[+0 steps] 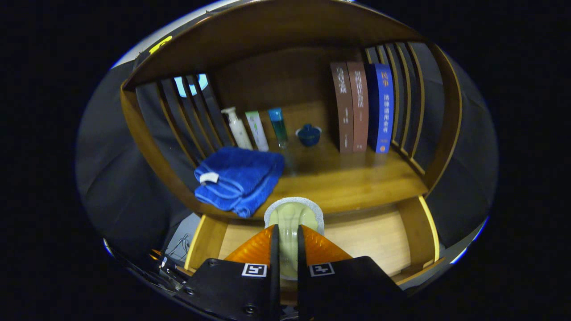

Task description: Pull open the drawer, take out the items inside it, and place them on the countertop above the cabinet.

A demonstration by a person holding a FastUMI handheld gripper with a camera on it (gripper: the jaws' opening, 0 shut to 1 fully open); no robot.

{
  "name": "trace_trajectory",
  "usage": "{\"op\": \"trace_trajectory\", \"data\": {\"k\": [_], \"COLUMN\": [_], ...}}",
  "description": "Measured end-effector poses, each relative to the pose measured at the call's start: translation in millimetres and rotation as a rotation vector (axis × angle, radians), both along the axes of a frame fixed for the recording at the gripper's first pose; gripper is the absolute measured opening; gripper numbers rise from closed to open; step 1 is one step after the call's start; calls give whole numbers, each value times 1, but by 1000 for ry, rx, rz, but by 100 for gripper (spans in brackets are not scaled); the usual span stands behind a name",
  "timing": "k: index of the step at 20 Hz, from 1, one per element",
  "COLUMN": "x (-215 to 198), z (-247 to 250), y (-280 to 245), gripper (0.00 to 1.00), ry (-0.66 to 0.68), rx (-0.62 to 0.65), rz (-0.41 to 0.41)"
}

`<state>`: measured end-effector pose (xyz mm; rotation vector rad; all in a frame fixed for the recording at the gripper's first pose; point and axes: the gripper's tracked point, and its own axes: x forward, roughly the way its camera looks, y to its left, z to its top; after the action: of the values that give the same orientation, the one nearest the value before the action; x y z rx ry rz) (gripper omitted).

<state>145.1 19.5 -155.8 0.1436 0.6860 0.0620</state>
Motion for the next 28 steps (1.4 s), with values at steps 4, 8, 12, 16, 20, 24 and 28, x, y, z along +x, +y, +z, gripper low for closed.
{"op": "trace_trajectory", "data": {"k": [4,8,12,16,20,24,28], "x": [62,116,150,172,174,174,164], "z": [-13,-38,-56,-66,-77,-76,-64], "y": [-3,-8,-13,-17,-14,-19,-22], "gripper": [20,20,20,20,27,72,99], "ry": [46,122,183,226,248,219,182], "rx": [13,17,-29,-68,-36,-28,-30], "rz": [-23,-33,-27,-28,-40,-73,-75]}}
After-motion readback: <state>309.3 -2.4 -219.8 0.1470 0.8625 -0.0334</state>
